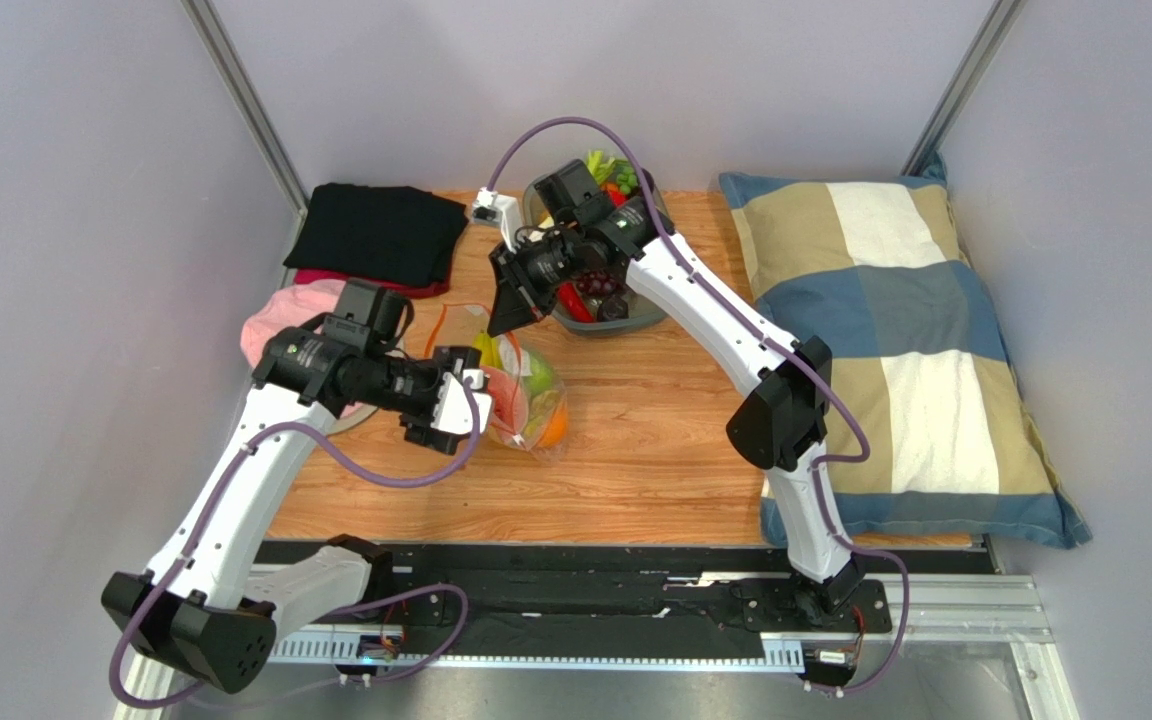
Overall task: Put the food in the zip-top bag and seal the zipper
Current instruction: Zip the zipper food storage bag at the center of the board.
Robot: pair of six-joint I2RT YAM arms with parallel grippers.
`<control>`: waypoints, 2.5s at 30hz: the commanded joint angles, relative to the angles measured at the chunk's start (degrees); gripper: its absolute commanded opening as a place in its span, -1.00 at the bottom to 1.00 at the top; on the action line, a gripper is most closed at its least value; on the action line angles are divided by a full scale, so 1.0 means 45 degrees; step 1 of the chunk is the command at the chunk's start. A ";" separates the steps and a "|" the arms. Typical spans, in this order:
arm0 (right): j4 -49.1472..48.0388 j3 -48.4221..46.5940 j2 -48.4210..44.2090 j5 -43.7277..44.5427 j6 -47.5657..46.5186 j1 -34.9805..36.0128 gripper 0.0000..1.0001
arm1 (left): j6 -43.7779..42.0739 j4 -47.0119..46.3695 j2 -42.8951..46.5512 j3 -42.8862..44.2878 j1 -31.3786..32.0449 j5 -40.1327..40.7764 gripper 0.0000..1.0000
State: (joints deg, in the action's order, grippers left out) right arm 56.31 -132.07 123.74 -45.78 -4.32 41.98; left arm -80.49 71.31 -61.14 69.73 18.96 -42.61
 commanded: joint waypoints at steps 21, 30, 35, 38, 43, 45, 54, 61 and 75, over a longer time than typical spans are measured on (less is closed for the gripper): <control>-0.3939 0.5944 -0.5814 0.0699 0.0379 -0.3663 0.66 | 0.8859 -0.5062 -0.0650 -0.0692 0.1353 -0.1470 -1.00; -0.7042 1.4046 -1.1909 0.1031 -0.1288 -0.3392 0.68 | 1.2221 -0.6744 -0.1684 -0.0204 0.1450 -0.1215 -1.00; -0.8021 1.5441 -1.3025 0.2027 -0.1755 -0.1755 0.70 | 1.2904 -0.7329 -0.1998 0.0010 0.1587 -0.1097 -1.00; -0.8704 1.5813 -1.3046 0.2340 -0.1717 -0.1147 0.68 | 1.3744 -0.7857 -0.2193 0.0128 0.1665 -0.0961 -1.00; -0.9075 1.5794 -1.2792 0.2400 -0.2185 -0.0676 0.63 | 1.4116 -0.8033 -0.2252 0.0168 0.1860 -0.0765 -1.00; -0.9407 1.5930 -1.2616 0.2651 -0.2263 -0.0559 0.56 | 1.4214 -0.8228 -0.2077 -0.0007 0.1861 -0.0805 -1.00; -1.1634 1.6925 -1.1893 0.3395 -0.3589 -0.0539 0.40 | 1.4157 -0.8483 -0.1627 -0.0418 0.1861 -0.0746 -1.00; -1.3158 1.6968 -1.1366 0.3279 -0.3145 -0.0519 0.17 | 1.3902 -0.8444 -0.1627 -0.0418 0.1861 -0.0785 -1.00; -1.2768 1.7199 -1.1483 0.2986 -0.3610 -0.0500 -1.00 | 1.2850 -0.7741 -0.1296 0.0283 0.1861 -0.0395 -0.42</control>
State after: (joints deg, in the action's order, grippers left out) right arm 1.50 -54.48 73.93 -32.16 -18.15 39.35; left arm -18.76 35.88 -69.97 67.70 27.03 -44.23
